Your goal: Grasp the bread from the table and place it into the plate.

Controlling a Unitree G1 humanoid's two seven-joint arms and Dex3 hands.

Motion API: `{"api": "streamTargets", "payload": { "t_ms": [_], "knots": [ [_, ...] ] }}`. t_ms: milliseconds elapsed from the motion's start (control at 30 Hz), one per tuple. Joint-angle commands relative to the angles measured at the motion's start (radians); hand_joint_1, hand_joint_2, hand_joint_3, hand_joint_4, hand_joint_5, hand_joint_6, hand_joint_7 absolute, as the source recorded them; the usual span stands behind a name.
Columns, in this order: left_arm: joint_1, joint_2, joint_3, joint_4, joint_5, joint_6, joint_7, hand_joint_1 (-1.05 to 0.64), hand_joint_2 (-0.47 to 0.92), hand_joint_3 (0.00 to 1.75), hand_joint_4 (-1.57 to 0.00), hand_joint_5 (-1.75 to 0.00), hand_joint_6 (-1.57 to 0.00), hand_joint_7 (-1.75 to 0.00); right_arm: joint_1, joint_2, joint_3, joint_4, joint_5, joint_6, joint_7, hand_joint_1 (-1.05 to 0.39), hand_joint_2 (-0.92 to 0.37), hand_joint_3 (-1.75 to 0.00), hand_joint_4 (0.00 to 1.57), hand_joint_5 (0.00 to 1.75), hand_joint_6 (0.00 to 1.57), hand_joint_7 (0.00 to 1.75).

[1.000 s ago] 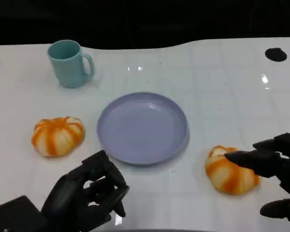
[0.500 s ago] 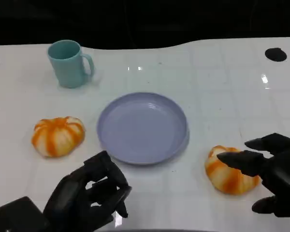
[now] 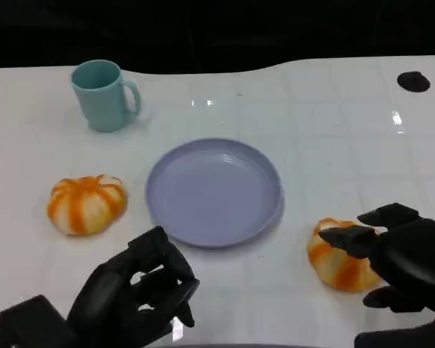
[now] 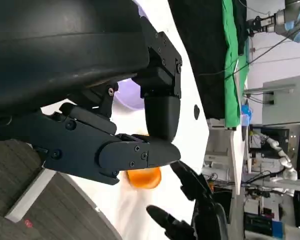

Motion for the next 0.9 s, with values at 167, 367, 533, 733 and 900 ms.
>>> {"api": "streamTargets", "payload": {
  "t_ms": [167, 367, 533, 733, 900],
  "knots": [
    [0.009, 0.009, 0.007, -0.011, -0.006, 0.002, 0.007, -0.53, 0.92, 0.44, -0.71, -1.75, -0.45, -1.74, -0.064, 0.01, 0.055, 0.113, -0.037, 0.045, -0.046, -0.33, -0.85, -0.01, 0.31, 0.29, 0.47, 0.0],
    [0.011, 0.009, 0.006, -0.011, 0.001, -0.006, 0.009, -0.53, 0.92, 0.44, -0.71, -1.75, -0.45, -1.74, -0.11, 0.028, 0.089, 0.181, -0.037, 0.08, -0.054, -0.39, -0.85, 0.0, 0.32, 0.23, 0.43, 0.0],
    [0.016, 0.011, 0.005, -0.022, 0.003, -0.001, 0.012, -0.52, 0.92, 0.44, -0.71, -1.75, -0.45, -1.74, -0.156, 0.051, 0.107, 0.224, -0.001, 0.132, 0.009, -0.44, -0.87, -0.01, 0.31, 0.2, 0.39, 0.0],
    [0.02, 0.012, 0.004, -0.03, 0.004, 0.008, 0.018, -0.53, 0.92, 0.44, -0.7, -1.75, -0.45, -1.73, -0.233, 0.097, 0.143, 0.319, 0.009, 0.202, 0.042, -0.41, -0.86, 0.0, 0.47, 0.2, 0.51, 0.04],
    [0.023, 0.012, 0.002, -0.037, 0.009, 0.01, 0.024, -0.54, 0.92, 0.43, -0.7, -1.75, -0.46, -1.73, -0.29, 0.138, 0.144, 0.431, 0.044, 0.207, -0.04, -0.34, -0.91, -0.03, 0.85, 0.29, 0.85, 0.13]
  ]
}}
